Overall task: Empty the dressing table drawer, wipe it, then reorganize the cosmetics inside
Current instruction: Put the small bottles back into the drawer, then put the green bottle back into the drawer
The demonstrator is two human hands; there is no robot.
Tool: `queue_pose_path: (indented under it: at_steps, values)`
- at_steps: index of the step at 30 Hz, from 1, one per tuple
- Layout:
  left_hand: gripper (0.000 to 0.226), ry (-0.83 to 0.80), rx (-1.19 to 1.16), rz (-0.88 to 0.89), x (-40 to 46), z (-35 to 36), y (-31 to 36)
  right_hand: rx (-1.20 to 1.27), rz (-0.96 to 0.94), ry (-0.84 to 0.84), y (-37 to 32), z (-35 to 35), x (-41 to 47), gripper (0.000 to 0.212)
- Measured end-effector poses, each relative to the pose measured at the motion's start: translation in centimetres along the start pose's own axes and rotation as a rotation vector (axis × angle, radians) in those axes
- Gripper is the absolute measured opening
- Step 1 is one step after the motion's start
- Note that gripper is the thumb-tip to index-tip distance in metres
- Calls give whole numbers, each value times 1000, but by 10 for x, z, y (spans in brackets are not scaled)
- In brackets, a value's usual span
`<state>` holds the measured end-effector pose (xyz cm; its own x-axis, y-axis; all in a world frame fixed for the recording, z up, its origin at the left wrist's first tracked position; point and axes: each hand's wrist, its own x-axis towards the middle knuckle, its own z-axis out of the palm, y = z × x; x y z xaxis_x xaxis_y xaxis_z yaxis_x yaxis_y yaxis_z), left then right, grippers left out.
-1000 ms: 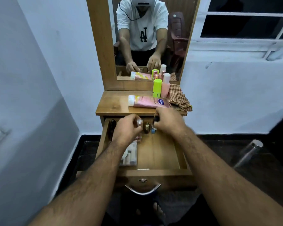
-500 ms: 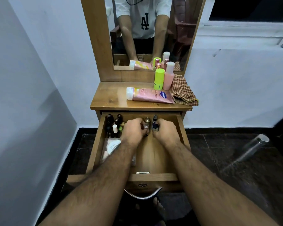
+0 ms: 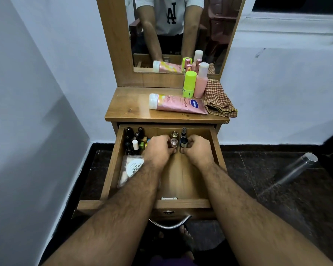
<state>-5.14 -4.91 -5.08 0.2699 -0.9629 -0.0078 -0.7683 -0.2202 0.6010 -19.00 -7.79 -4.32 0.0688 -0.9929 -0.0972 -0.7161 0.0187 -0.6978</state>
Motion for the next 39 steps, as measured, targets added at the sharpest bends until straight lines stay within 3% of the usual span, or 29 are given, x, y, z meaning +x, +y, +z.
queue_pose_path:
  at_steps: [39]
  values:
    - [22, 32, -3, -12, -5, -1, 5, -25, -7, 21, 5, 2, 1, 26]
